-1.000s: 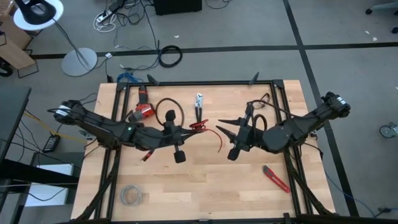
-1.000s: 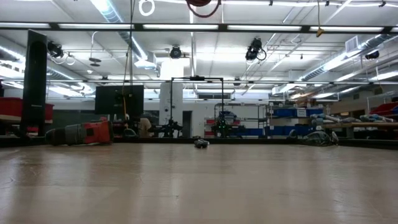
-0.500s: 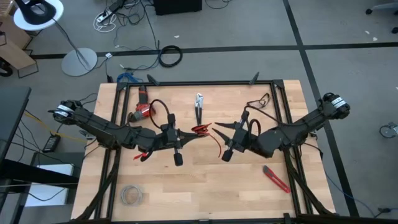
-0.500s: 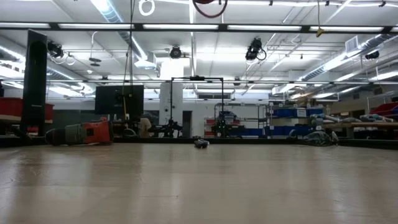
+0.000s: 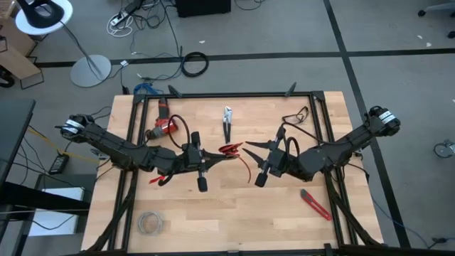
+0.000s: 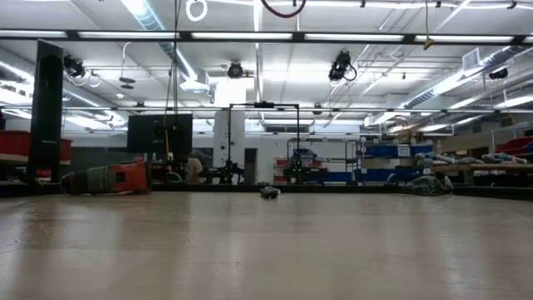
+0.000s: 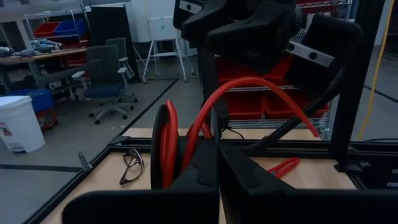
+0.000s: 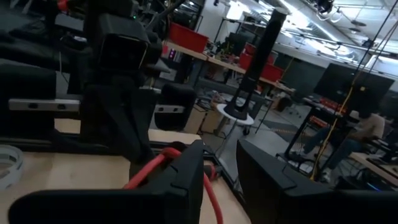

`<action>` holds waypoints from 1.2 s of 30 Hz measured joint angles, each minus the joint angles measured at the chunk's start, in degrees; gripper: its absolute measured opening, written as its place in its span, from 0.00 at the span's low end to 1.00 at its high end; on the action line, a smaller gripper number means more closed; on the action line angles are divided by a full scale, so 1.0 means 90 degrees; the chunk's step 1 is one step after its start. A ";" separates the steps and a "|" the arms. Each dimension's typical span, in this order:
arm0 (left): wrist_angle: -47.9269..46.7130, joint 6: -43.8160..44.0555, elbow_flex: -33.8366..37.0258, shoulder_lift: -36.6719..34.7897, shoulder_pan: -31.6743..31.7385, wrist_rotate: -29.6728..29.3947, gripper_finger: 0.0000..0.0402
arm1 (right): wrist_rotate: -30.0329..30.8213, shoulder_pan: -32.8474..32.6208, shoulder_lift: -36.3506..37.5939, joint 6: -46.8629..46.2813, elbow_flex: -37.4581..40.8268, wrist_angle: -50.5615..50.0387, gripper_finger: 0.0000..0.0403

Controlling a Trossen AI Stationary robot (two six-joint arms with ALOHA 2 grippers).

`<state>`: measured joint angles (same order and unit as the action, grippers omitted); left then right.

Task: Coil cords
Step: Coil the red wire onto the black spool

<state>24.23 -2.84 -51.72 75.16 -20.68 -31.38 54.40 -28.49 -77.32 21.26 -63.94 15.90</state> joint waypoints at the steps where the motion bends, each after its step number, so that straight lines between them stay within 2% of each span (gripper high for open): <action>1: 0.0000 -0.0017 0.0000 0.0000 0.0003 0.0000 0.00 | 0.0002 0.0000 0.0000 0.0002 0.0000 -0.0022 0.23; 12: 0.0151 -0.0178 0.0000 0.0002 0.0100 -0.0012 0.00 | -0.0015 0.0077 0.0000 0.0484 0.0000 -0.0063 0.23; 20: 0.0355 -0.0318 0.0000 0.0005 0.0132 -0.0022 0.00 | -0.0607 0.0145 0.0000 0.0425 0.0000 -0.0054 0.23; 28: 0.0420 -0.0319 0.0000 0.0005 0.0137 -0.0152 0.00 | -0.1747 0.0209 0.0000 0.0301 0.0000 0.0093 0.23; 36: 0.0410 -0.0317 0.0000 0.0005 0.0135 -0.0154 0.00 | -0.1795 0.0279 0.0000 0.0306 -0.0002 0.0112 0.23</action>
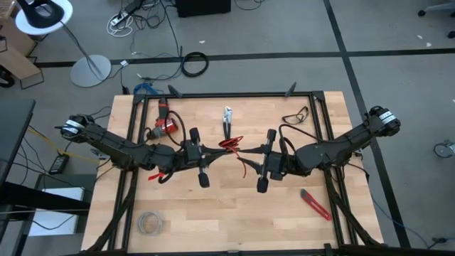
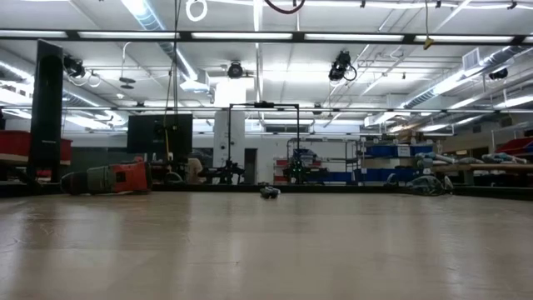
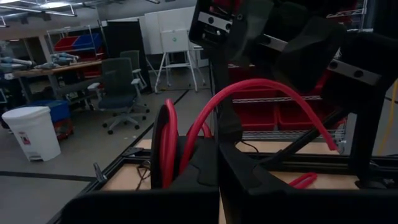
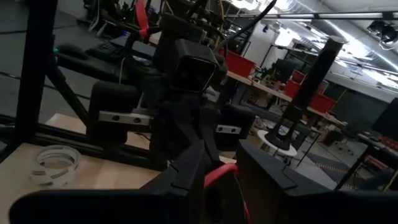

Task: Coil cords
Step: Coil the red wire onto the black spool

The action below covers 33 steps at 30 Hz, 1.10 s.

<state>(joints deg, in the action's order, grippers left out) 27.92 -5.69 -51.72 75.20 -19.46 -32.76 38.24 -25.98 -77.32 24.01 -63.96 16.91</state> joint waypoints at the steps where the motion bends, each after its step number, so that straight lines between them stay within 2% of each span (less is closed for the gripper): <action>1: 0.0000 0.0000 0.0000 0.0000 0.0000 0.0001 0.00 | -0.0005 0.0009 0.0000 0.0001 0.0001 0.0000 0.23; 16: 0.0044 -0.0044 0.0000 0.0000 -0.0002 0.0001 0.00 | -0.0069 0.0091 0.0000 0.0034 0.0000 0.0211 0.23; 33: 0.0209 -0.0330 -0.0002 0.0002 -0.0002 0.0131 0.00 | -0.0279 0.0634 -0.0002 0.0406 0.0000 0.0631 0.23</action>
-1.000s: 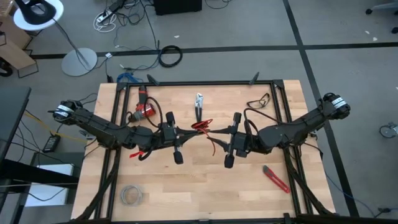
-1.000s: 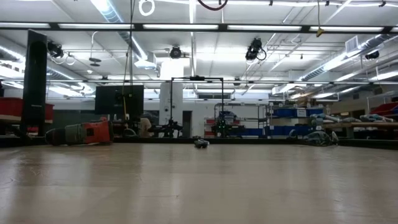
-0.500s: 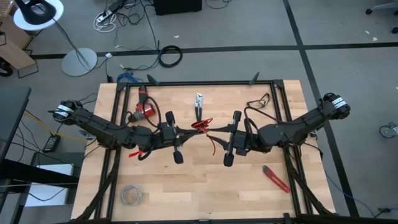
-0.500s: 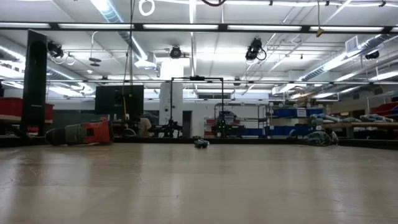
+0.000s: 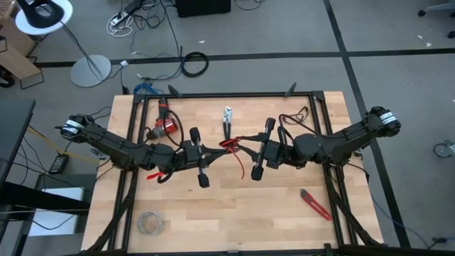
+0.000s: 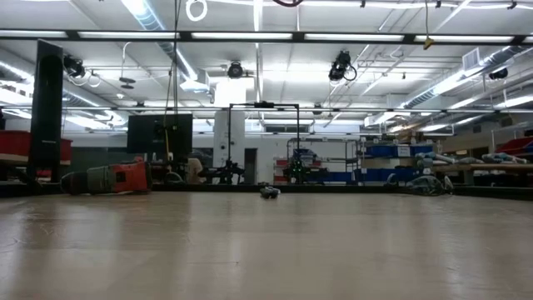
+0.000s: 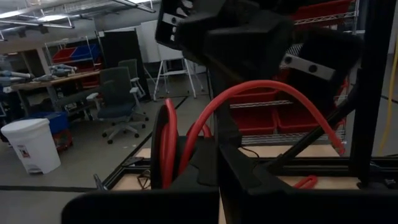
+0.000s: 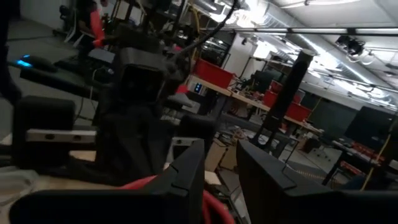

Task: Coil cords
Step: Coil the red wire onto the black spool

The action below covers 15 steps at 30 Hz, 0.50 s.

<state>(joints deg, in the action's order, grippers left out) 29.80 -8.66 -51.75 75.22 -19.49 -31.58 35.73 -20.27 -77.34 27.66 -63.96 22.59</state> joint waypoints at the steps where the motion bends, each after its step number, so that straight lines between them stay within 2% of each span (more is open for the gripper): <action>1: 0.0002 0.0004 0.0000 0.0000 0.0000 0.0000 0.00 | -0.0005 0.0039 0.0000 -0.0002 -0.0002 0.0038 0.23; 8: 0.0007 0.0037 0.0000 0.0000 -0.0015 0.0022 0.00 | -0.0337 0.0197 0.0000 -0.0051 -0.0002 -0.0017 0.23; 15: 0.0002 0.0056 0.0000 0.0000 -0.0015 0.0022 0.00 | -0.0387 0.0199 0.0000 -0.0054 -0.0002 -0.0050 0.23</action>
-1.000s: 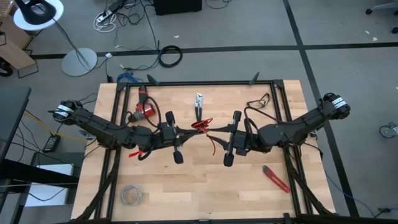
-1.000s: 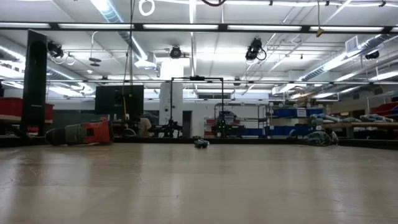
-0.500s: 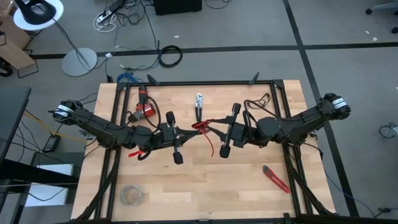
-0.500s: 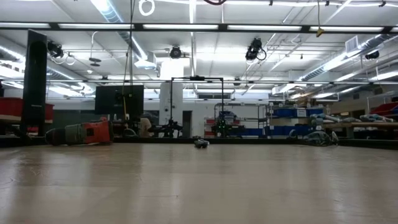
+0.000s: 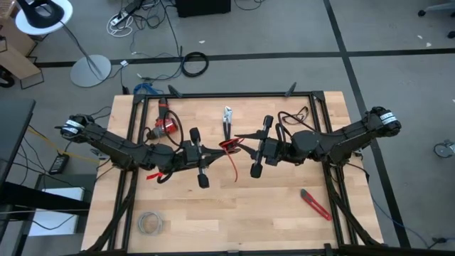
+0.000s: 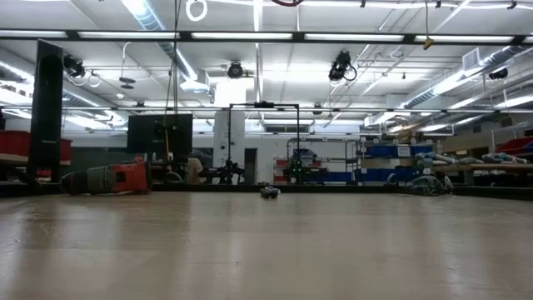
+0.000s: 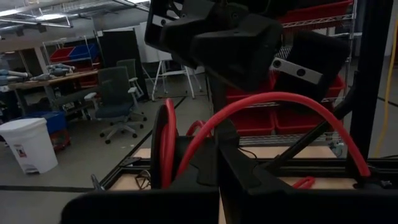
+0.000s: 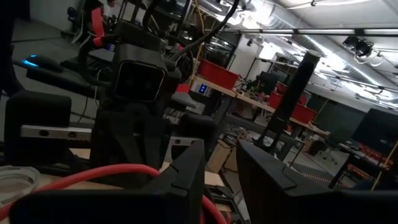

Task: Coil cords
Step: Coil the red wire onto the black spool

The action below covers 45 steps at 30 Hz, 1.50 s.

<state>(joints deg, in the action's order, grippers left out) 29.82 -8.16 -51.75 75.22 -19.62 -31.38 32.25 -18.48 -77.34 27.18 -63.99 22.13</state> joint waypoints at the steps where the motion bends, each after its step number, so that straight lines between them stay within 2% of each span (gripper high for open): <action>1: 0.0000 -0.0002 0.0000 0.0000 0.0000 0.0000 0.00 | 0.0000 0.0000 0.0000 0.0000 0.0000 0.0002 0.23; 29: -0.0162 0.0153 -0.0002 0.0000 0.0012 -0.0165 0.00 | -0.0106 0.0066 0.0000 -0.0032 0.0000 -0.0231 0.23; 39: -0.0371 0.0446 -0.0004 0.0000 0.0012 -0.0167 0.00 | -0.0060 -0.0044 0.0000 -0.1220 0.0000 -0.1014 0.23; 41: -0.0607 0.0561 -0.0005 0.0000 0.0012 -0.0167 0.00 | 0.0083 -0.0193 0.0000 -0.1293 0.0000 -0.1187 0.24; 45: -0.0771 0.0646 -0.0005 0.0000 0.0012 -0.0165 0.00 | 0.0776 -0.0517 -0.0041 -0.1332 0.0000 -0.1248 0.28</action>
<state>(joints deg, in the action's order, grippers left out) 22.88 -2.35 -51.79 75.22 -19.51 -32.86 39.23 -23.13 -77.71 15.19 -63.99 10.91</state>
